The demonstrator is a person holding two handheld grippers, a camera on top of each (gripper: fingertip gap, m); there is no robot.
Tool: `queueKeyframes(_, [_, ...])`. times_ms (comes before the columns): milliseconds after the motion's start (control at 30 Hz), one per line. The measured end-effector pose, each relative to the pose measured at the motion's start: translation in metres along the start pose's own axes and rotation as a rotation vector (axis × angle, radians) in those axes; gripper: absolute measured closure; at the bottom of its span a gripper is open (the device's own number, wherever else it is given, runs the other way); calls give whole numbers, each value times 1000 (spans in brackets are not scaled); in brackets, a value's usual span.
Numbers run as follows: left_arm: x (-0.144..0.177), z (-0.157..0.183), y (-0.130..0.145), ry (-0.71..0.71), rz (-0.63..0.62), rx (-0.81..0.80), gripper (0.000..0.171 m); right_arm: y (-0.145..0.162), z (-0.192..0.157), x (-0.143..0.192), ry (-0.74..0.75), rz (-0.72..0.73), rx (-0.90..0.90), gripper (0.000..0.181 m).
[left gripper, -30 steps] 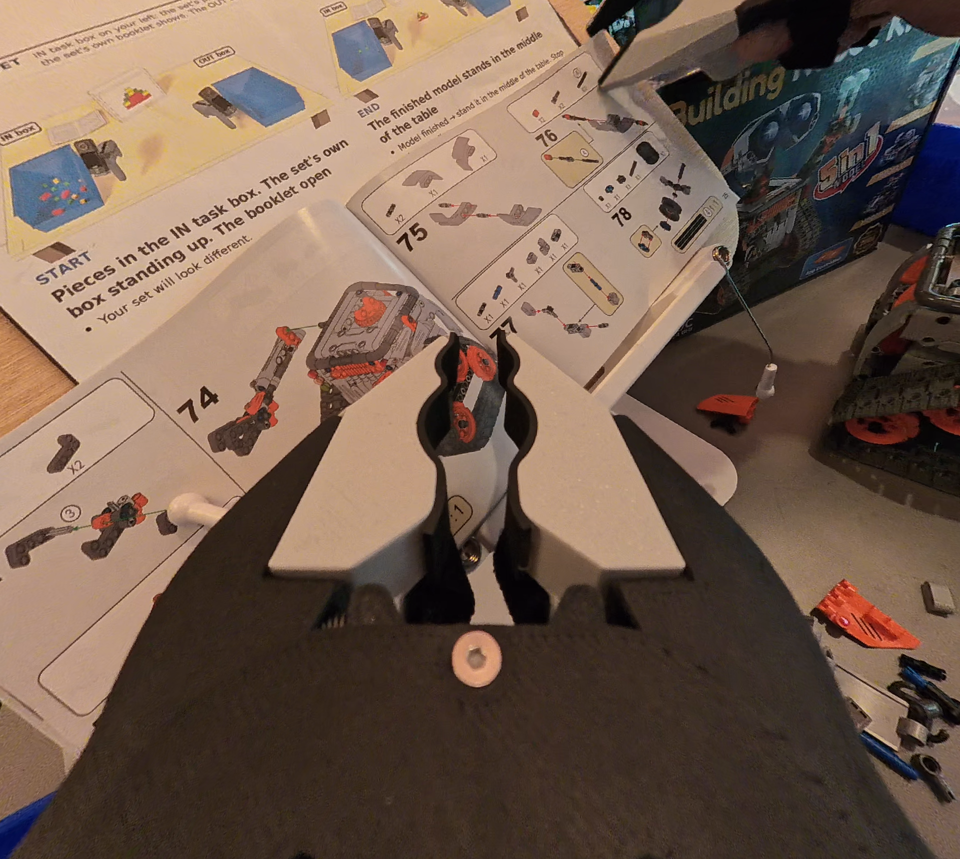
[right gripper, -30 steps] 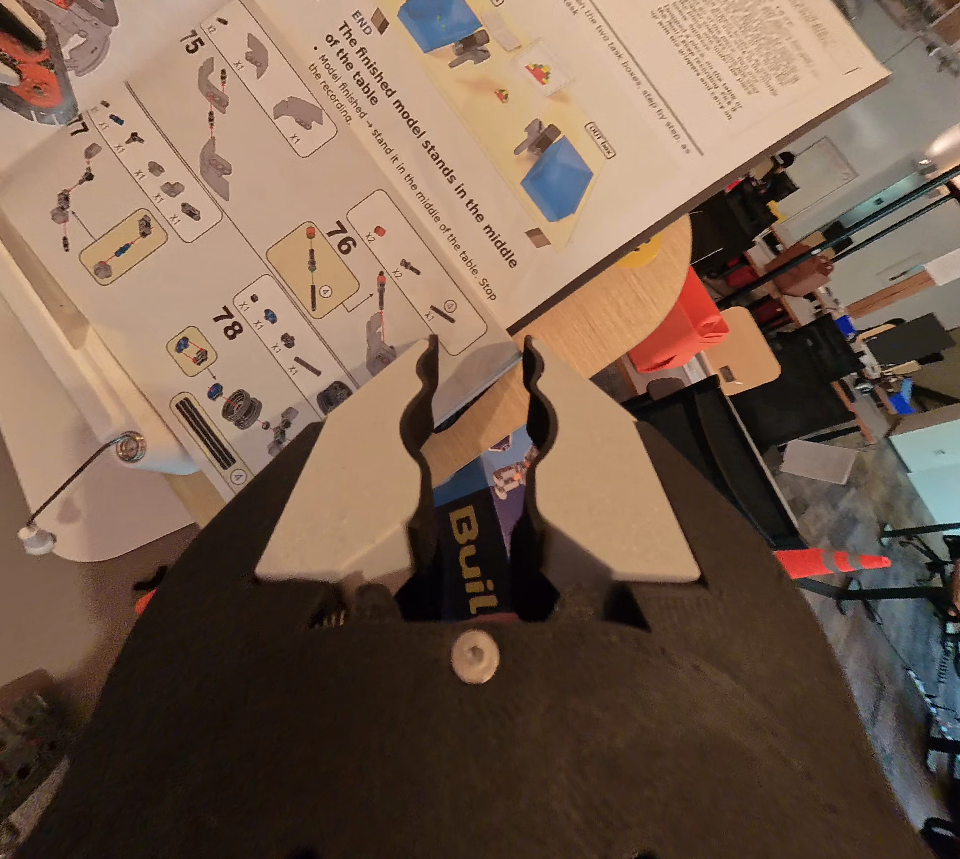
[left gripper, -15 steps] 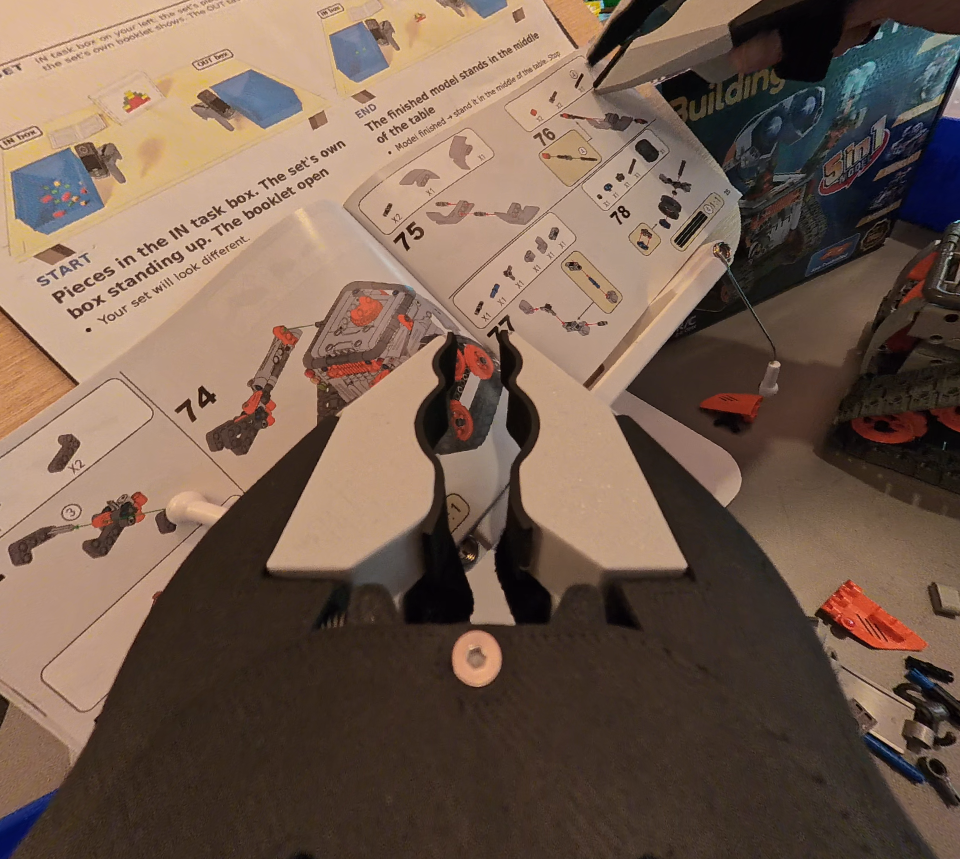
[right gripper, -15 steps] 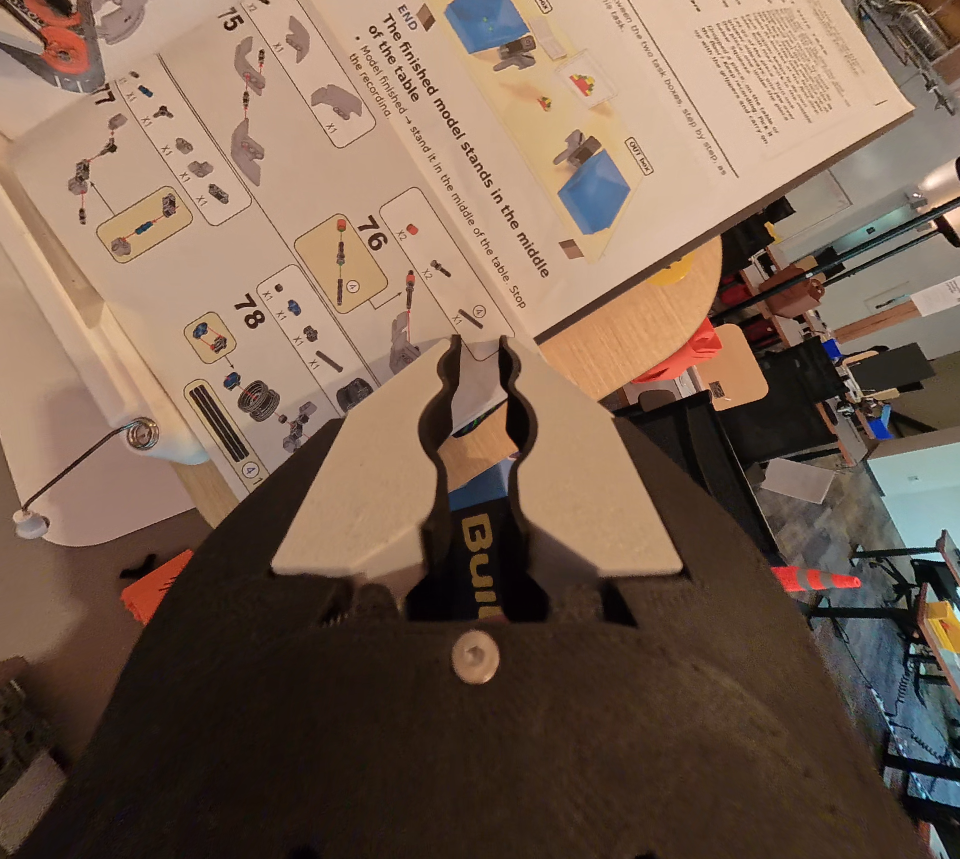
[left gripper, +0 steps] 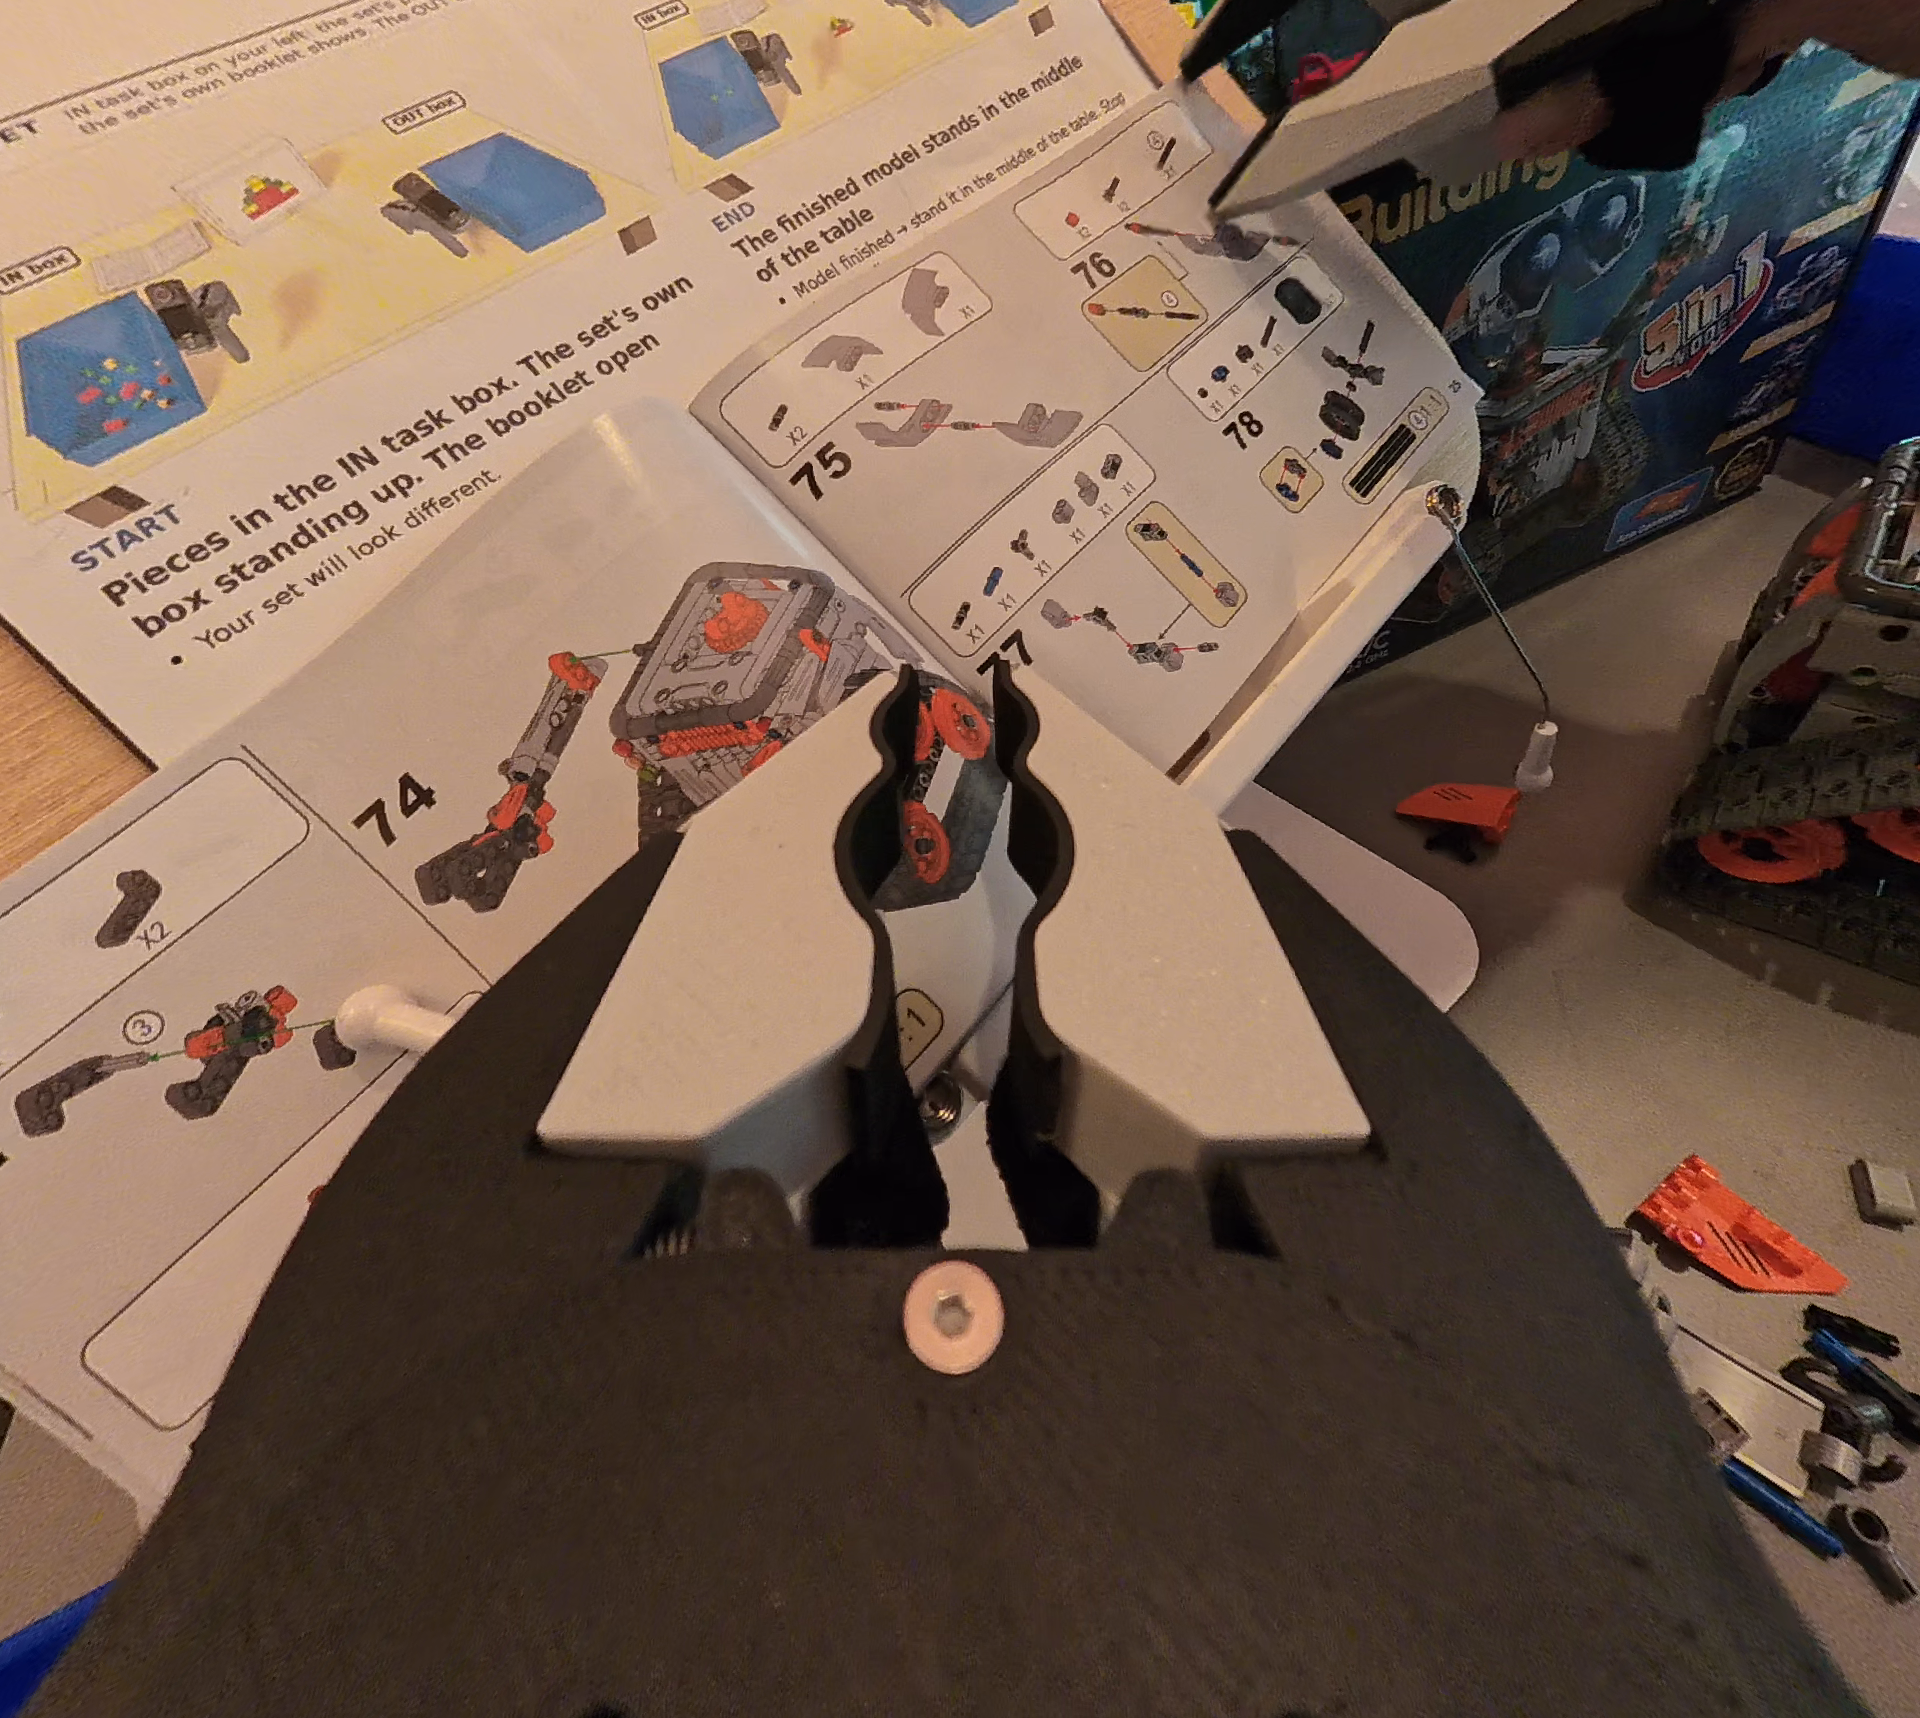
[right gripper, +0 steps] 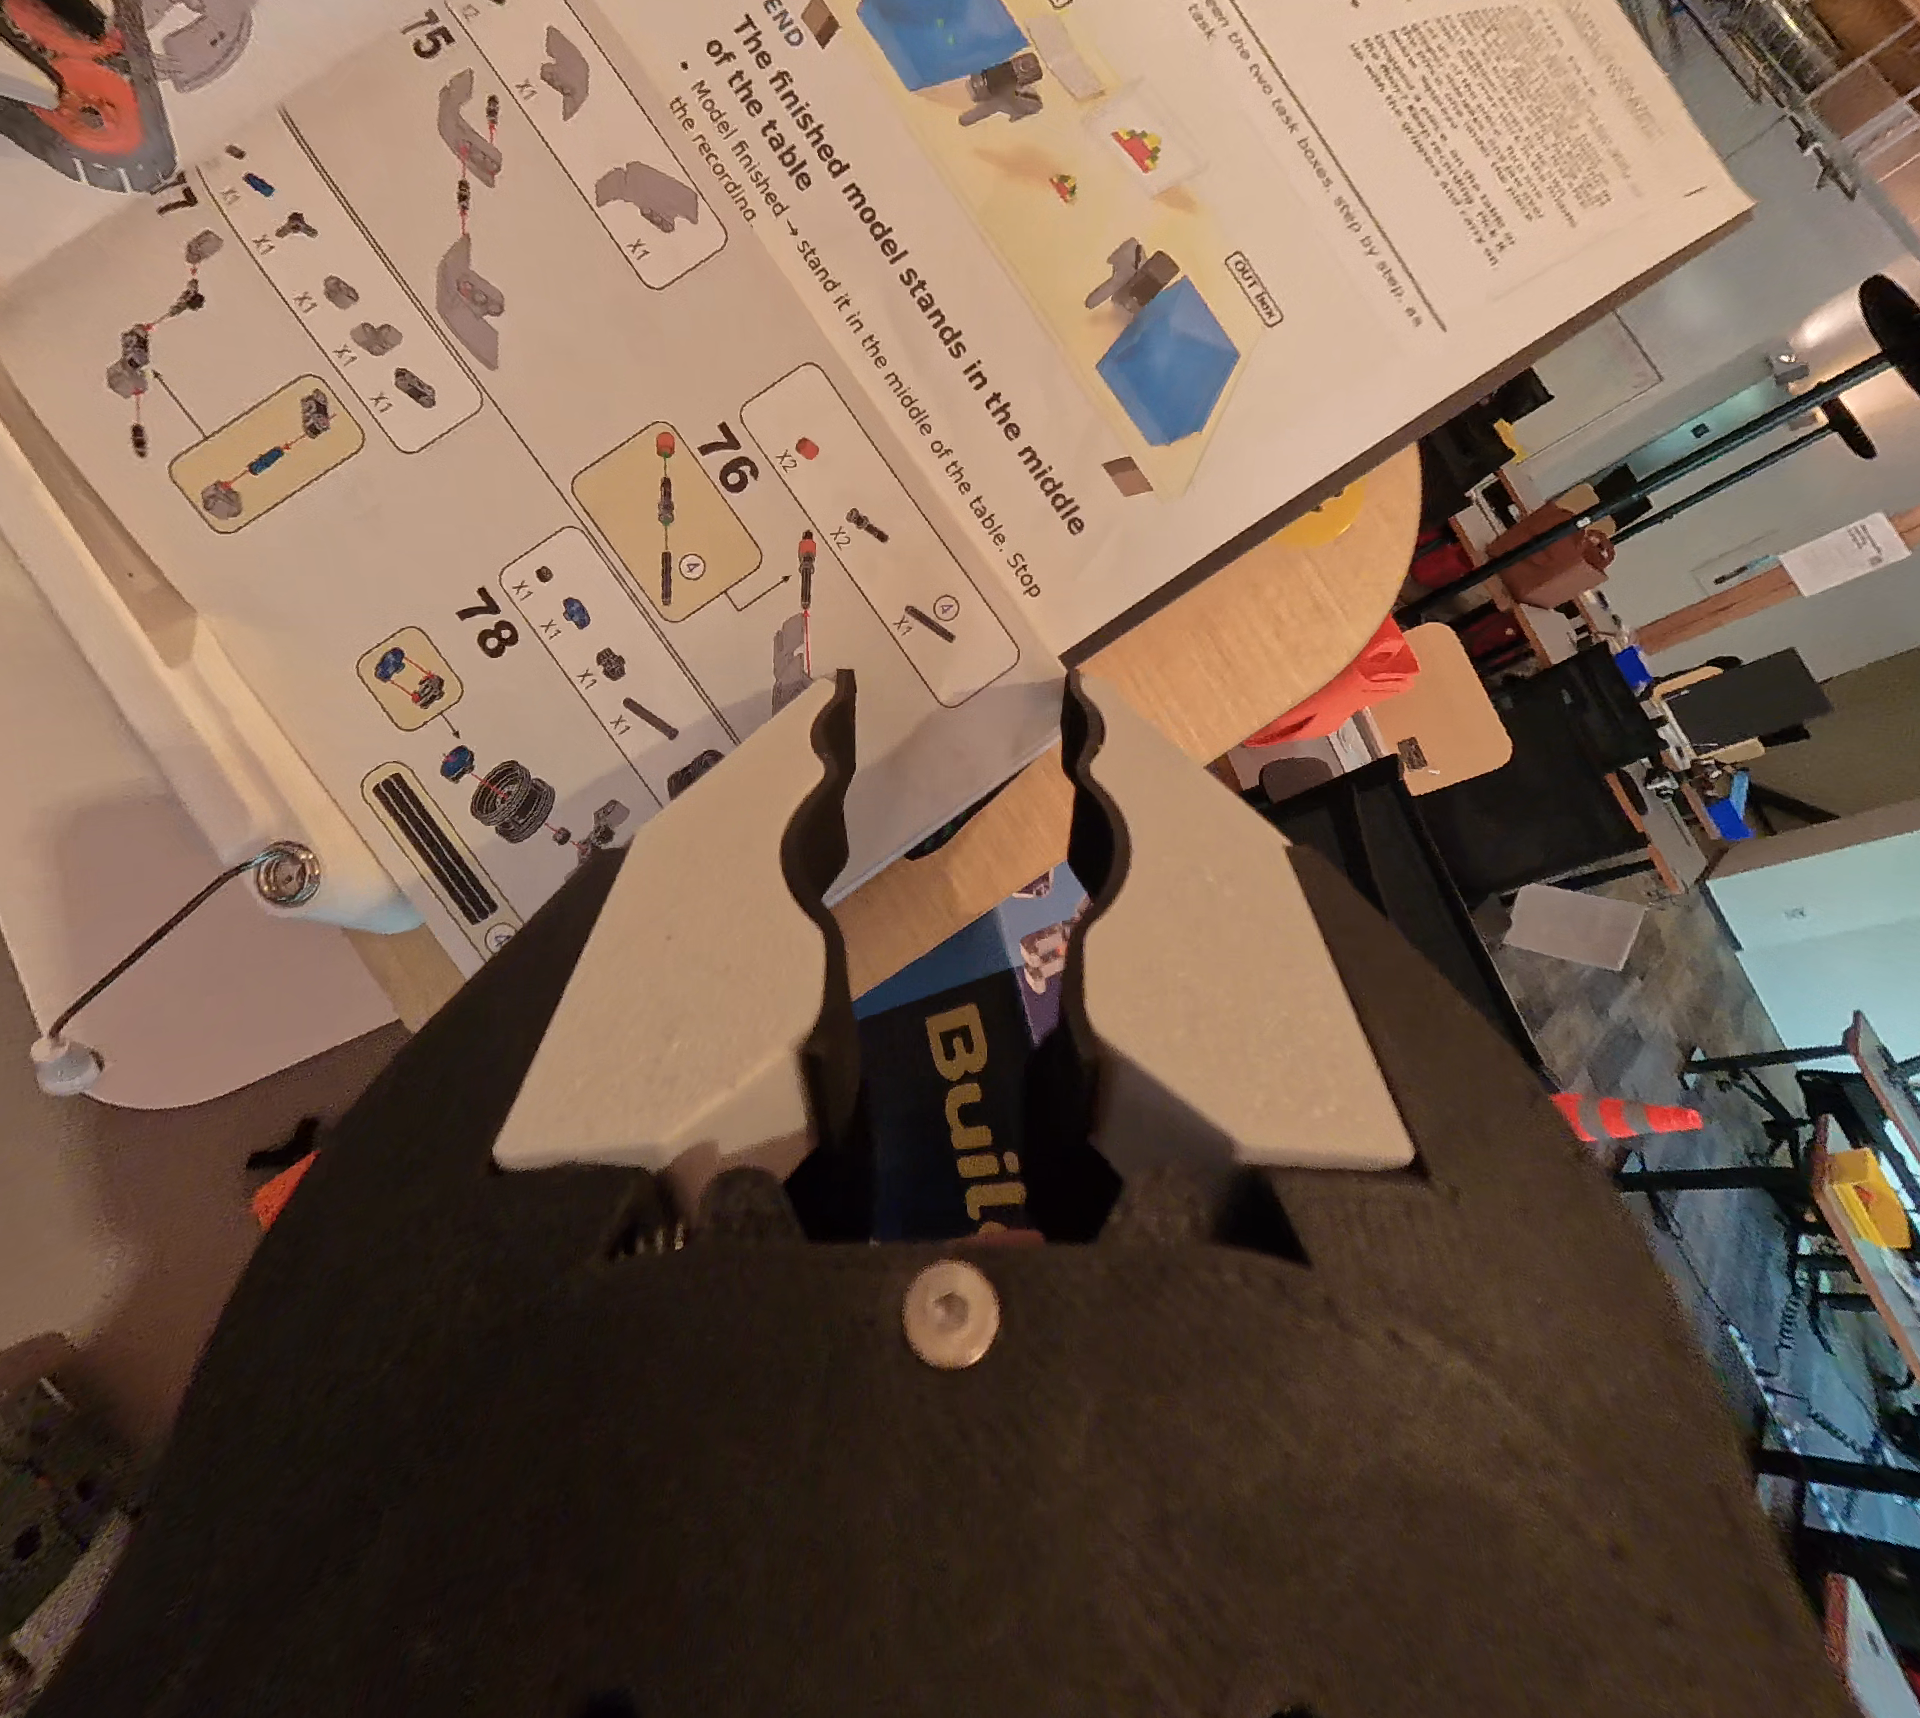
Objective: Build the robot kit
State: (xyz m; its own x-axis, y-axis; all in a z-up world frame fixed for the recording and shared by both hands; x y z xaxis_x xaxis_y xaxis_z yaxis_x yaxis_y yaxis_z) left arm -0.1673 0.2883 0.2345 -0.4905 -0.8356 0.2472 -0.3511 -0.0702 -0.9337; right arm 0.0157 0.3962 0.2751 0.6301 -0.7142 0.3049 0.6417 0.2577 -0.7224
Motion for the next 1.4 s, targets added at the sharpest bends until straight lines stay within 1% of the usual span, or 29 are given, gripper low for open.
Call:
queueKeyframes(100, [-1,0,0,-5,-4,-6,159,2,1,-3,-22,5,-42,143])
queueKeyframes(233, [-1,0,0,-5,-3,-4,158,1,1,-5,-30,-3,-48,145])
queueKeyframes(333, [-1,0,0,-5,-4,-5,158,-1,0,-5,-31,-4,-28,158])
queueKeyframes(467, [-1,0,0,-8,-5,-6,158,-1,-2,-6,-29,-5,-27,164])
queueKeyframes(600, [-1,1,0,-7,-6,-7,157,-3,-6,-7,-48,-1,-22,181])
queueKeyframes(700, [-1,1,0,-3,-7,-7,158,-4,-8,-6,-57,-7,-24,181])
queueKeyframes(733, [0,1,0,-1,-6,-8,160,-7,-10,-4,-76,5,-34,175])
queueKeyframes(767, [0,1,0,2,-5,-8,160,-12,-11,-2,-74,33,-38,151])
queueKeyframes(833, [0,1,0,4,-4,-12,159,-21,-14,-1,-72,73,8,133])
queueKeyframes(900, [0,2,0,3,-5,-18,158,-33,-23,-4,-108,107,81,134])
queueKeyframes(1033, [0,3,0,-1,-10,-30,156,-51,-42,-24,-191,53,226,130])
queueKeyframes(1133, [1,3,0,2,-8,-27,156,-57,-47,-34,-254,24,254,129])
queueKeyframes(1300, [1,3,0,4,-6,-25,156,-60,-48,-37,-340,-6,252,133])
queueKeyframes(1367, [1,3,0,4,-6,-26,156,-62,-46,-37,-331,-11,269,140])
queueKeyframes(1400, [1,3,0,4,-6,-28,156,-63,-46,-36,-339,-11,262,139])
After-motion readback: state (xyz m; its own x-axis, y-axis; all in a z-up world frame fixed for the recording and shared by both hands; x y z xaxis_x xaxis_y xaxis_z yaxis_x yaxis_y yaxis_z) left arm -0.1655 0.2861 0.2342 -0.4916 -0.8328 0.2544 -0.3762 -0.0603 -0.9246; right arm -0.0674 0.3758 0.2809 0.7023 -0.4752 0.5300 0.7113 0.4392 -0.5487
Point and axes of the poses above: each gripper's, where its closed fingertips meet, x back along the fingers, y out of its underside, z = x × y across the jaws, the point moved 4 cm from there along x, back along the fingers, and after that the axes turned 5 degrees about y, right-handed, at the moved point
